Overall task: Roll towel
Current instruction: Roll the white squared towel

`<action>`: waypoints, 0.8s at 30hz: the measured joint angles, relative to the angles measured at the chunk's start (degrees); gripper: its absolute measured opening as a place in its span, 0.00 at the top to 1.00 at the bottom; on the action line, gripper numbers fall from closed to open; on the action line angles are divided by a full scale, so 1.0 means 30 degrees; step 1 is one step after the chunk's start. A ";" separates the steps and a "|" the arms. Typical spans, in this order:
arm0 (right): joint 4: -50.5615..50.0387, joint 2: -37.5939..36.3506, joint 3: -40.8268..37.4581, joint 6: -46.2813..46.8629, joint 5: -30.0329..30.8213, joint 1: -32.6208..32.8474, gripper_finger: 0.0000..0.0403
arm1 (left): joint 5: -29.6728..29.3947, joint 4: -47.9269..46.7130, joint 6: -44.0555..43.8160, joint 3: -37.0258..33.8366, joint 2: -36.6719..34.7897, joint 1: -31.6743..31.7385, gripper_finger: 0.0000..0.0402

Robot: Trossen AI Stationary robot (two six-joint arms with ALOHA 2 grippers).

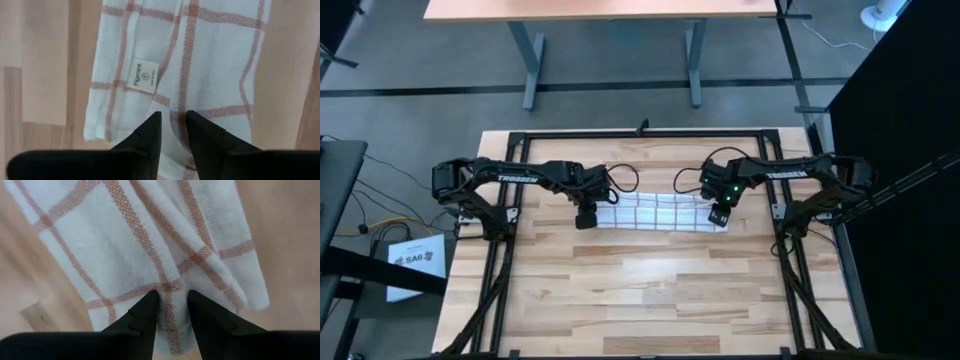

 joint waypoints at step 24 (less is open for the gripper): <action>0.0161 -0.3729 0.1814 -0.1403 -0.0080 0.0073 0.50 | -0.5155 -0.1658 0.1120 0.2791 -0.0718 0.0182 0.52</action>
